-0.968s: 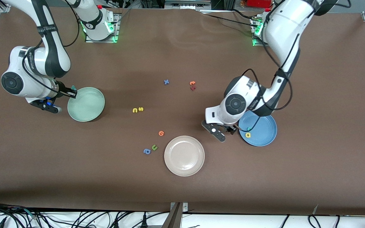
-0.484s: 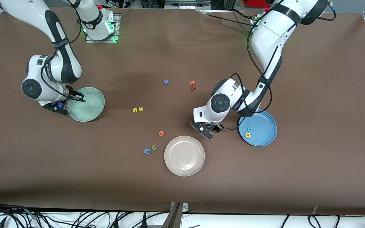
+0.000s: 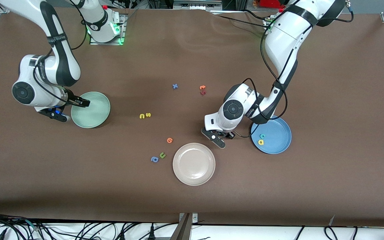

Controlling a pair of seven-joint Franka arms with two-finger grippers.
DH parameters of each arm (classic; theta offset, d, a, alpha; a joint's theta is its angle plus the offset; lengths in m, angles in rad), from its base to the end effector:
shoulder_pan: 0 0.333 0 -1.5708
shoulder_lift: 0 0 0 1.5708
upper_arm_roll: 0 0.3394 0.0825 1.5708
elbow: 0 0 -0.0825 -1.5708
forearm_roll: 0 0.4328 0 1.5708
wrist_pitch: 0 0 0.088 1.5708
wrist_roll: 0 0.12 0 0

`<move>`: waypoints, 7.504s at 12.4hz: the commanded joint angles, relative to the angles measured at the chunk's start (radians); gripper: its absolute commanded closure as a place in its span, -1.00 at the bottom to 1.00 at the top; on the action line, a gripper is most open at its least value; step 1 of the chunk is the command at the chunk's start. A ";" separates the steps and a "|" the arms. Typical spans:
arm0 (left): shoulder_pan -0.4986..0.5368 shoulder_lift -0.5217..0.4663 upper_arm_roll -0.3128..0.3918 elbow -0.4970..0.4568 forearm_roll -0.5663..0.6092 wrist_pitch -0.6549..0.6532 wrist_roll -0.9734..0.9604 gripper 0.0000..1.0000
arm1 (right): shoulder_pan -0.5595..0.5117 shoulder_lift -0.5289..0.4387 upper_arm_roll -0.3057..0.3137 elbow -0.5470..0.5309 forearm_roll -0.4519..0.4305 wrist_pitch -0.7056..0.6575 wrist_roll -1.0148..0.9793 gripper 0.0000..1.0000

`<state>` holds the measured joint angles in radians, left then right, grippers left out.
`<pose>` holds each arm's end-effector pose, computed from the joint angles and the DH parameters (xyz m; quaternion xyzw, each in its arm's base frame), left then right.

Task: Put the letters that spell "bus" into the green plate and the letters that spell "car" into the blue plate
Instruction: 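Grasp the teal r with the left gripper while the right gripper reaches the u, then drop the r with the left gripper while the right gripper grasps the u, then raise the left arm to rest while the right gripper carries the u, then release the yellow u onto the green plate with the right gripper, then grasp the yellow s with the right gripper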

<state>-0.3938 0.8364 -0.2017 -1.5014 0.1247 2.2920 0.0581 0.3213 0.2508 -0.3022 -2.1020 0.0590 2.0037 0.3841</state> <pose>0.6439 -0.4056 0.1438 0.9432 -0.3307 -0.0208 0.0243 0.5718 0.0147 0.2582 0.9659 -0.1971 -0.1615 0.0461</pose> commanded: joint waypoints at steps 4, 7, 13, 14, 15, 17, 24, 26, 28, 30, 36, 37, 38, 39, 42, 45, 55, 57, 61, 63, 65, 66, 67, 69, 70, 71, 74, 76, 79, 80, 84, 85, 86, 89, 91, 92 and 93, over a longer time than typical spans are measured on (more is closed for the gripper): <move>0.003 0.004 0.004 0.021 0.024 -0.015 -0.014 0.92 | 0.024 0.030 0.195 0.103 0.110 0.056 0.408 -0.95; 0.025 -0.037 0.001 0.024 0.021 -0.064 -0.012 0.91 | 0.053 0.114 0.271 0.102 0.110 0.232 0.635 -0.95; 0.173 -0.164 -0.001 0.017 0.019 -0.308 0.077 0.85 | 0.173 0.264 0.276 0.097 0.107 0.464 0.831 -0.83; 0.218 -0.166 0.001 0.015 0.024 -0.319 0.107 0.85 | 0.173 0.266 0.276 0.091 0.104 0.464 0.831 -0.81; 0.274 -0.165 -0.002 0.013 0.023 -0.319 0.152 0.85 | 0.173 0.262 0.273 0.080 0.096 0.463 0.829 -0.74; 0.305 -0.158 0.001 0.001 0.023 -0.325 0.212 0.66 | 0.173 0.258 0.264 0.071 0.088 0.463 0.822 -0.57; 0.355 -0.284 -0.016 0.013 0.000 -0.511 0.230 -1.00 | 0.173 0.265 0.264 0.059 0.076 0.481 0.831 -0.43; 0.362 -0.370 -0.016 0.013 -0.037 -0.523 0.183 -1.00 | 0.173 0.266 0.265 0.050 0.076 0.501 0.831 -0.43; 0.362 -0.454 -0.015 0.015 -0.056 -0.575 0.032 -1.00 | 0.173 0.269 0.265 0.037 0.078 0.530 0.832 -0.43; 0.362 -0.555 -0.010 0.015 -0.057 -0.626 -0.064 -1.00 | 0.173 0.269 0.267 0.037 0.078 0.529 0.834 -0.39; 0.354 -0.805 0.180 -0.046 -0.235 -0.666 -0.070 -1.00 | 0.173 0.269 0.267 0.036 0.081 0.541 0.832 -0.01; 0.354 -0.857 0.174 -0.110 -0.193 -0.664 -0.101 -1.00 | 0.173 0.269 0.268 0.031 0.081 0.552 0.832 0.08; 0.354 -0.890 0.147 -0.164 -0.122 -0.666 -0.142 -1.00 | 0.173 0.269 0.268 0.028 0.081 0.556 0.832 0.12; 0.366 -0.896 0.115 -0.187 -0.069 -0.669 -0.159 -1.00 | 0.173 0.269 0.268 0.028 0.081 0.555 0.831 0.25; 0.380 -0.898 0.104 -0.169 -0.077 -0.713 -0.147 -1.00 | 0.173 0.269 0.268 0.028 0.081 0.555 0.831 0.51; 0.371 -0.889 0.097 -0.135 -0.080 -0.761 -0.142 -1.00 | 0.173 0.263 0.267 0.034 0.081 0.541 0.826 0.61; 0.447 -0.930 0.093 -0.125 -0.146 -0.827 -0.063 -1.00 | 0.167 0.038 0.005 0.106 0.079 -0.047 0.388 0.61; 0.444 -0.938 0.085 -0.106 -0.145 -0.827 -0.063 -1.00 | 0.167 0.019 -0.102 0.044 0.081 -0.053 0.189 0.61; 0.431 -0.881 0.084 -0.065 -0.134 -0.819 -0.078 -1.00 | 0.165 0.050 -0.138 -0.140 0.093 0.235 0.076 0.61; 0.432 -0.882 0.074 -0.060 -0.146 -0.832 -0.064 -1.00 | 0.167 0.087 -0.134 -0.147 0.094 0.285 0.076 0.56; 0.437 -0.875 0.080 0.002 -0.145 -0.827 -0.066 -1.00 | 0.167 0.084 -0.133 -0.145 0.094 0.287 0.076 -0.71; 0.432 -0.869 0.079 0.001 -0.148 -0.826 -0.078 -1.00 | 0.167 0.073 -0.133 -0.144 0.094 0.279 0.076 -0.96; 0.428 -0.855 0.076 0.001 -0.146 -0.824 -0.080 -1.00 | 0.167 0.056 -0.133 -0.136 0.094 0.253 0.078 -0.96; 0.414 -0.830 0.067 0.010 -0.148 -0.822 -0.081 -1.00 | 0.171 0.001 -0.129 -0.074 0.096 0.117 0.122 -0.96; 0.414 -0.830 0.067 0.010 -0.148 -0.822 -0.081 -1.00 | 0.174 -0.013 -0.108 -0.022 0.096 0.046 0.194 -0.97; 0.414 -0.829 0.065 0.007 -0.149 -0.824 -0.080 -1.00 | 0.174 -0.024 -0.066 0.023 0.096 0.003 0.279 -0.97; 0.411 -0.809 0.064 0.017 -0.148 -0.822 -0.078 -1.00 | 0.176 0.005 0.073 0.091 0.099 0.062 0.583 -0.96; 0.411 -0.801 0.064 0.039 -0.146 -0.822 -0.072 -1.00 | 0.177 0.056 0.148 0.092 0.101 0.191 0.755 -0.96; 0.411 -0.795 0.065 0.046 -0.149 -0.822 -0.067 -1.00 | 0.202 0.149 0.213 0.091 0.102 0.346 0.877 -0.91; 0.409 -0.790 0.061 0.053 -0.145 -0.822 -0.078 -1.00 | 0.220 0.180 0.213 0.091 0.102 0.381 0.884 -0.89; 0.404 -0.717 0.065 0.059 -0.155 -0.821 -0.061 -1.00 | 0.275 0.281 0.213 0.088 0.104 0.527 0.961 -0.84; 0.403 -0.714 0.065 0.059 -0.149 -0.821 -0.064 -1.00 | 0.277 0.292 0.215 0.086 0.104 0.541 0.963 -0.82; 0.404 -0.715 0.065 0.059 -0.143 -0.821 -0.064 -1.00 | 0.278 0.300 0.215 0.088 0.104 0.547 0.969 -0.77; 0.403 -0.717 0.059 0.059 -0.145 -0.824 -0.077 -1.00 | 0.282 0.312 0.216 0.088 0.104 0.563 0.977 -0.52; 0.398 -0.717 0.064 0.060 -0.149 -0.824 -0.063 -1.00 | 0.283 0.317 0.218 0.088 0.104 0.570 0.977 -0.40; 0.404 -0.711 0.065 0.059 -0.158 -0.821 -0.063 -1.00 | 0.285 0.317 0.218 0.089 0.104 0.570 0.978 -0.40; 0.408 -0.705 0.065 0.059 -0.168 -0.821 -0.064 -1.00 | 0.286 0.317 0.218 0.089 0.105 0.572 0.987 -0.40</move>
<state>0.0116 0.1112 -0.1440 -1.4709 -0.0089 1.4874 -0.0266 0.5983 0.5504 -0.0856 -2.0262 0.1529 2.5647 1.3463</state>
